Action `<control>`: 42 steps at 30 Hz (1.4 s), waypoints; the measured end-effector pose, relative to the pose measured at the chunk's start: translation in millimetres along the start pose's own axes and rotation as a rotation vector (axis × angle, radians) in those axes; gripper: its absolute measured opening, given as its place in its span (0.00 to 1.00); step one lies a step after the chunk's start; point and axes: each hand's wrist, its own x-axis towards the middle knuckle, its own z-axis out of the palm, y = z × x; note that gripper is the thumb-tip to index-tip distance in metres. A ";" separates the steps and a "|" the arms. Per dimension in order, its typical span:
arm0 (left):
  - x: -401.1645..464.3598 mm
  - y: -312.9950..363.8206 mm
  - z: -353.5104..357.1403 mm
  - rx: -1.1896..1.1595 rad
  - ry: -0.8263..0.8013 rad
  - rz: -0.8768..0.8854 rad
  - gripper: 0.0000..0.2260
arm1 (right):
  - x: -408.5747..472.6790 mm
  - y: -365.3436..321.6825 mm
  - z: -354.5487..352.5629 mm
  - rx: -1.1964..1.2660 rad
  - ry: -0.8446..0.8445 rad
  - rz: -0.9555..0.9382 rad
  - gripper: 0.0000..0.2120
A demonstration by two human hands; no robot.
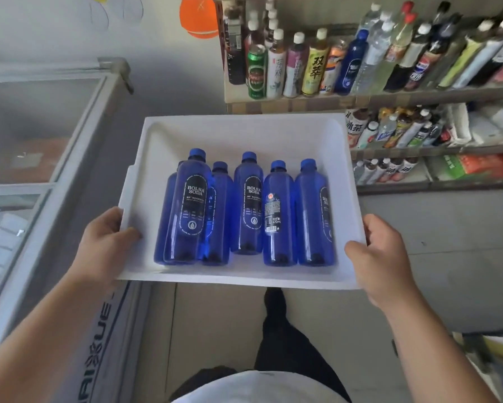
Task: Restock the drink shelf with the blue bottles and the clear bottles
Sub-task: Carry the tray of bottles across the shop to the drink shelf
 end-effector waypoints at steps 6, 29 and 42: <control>83.7 -24.3 54.2 0.114 0.041 -0.012 0.13 | 94.2 23.8 18.1 -0.077 -0.011 0.022 0.16; 342.4 -343.5 194.7 0.344 0.032 -0.090 0.08 | 346.5 367.5 211.1 -0.178 -0.077 0.174 0.07; 431.8 -538.6 329.9 0.246 -0.028 -0.100 0.10 | 444.5 557.8 236.0 -0.289 -0.018 0.159 0.09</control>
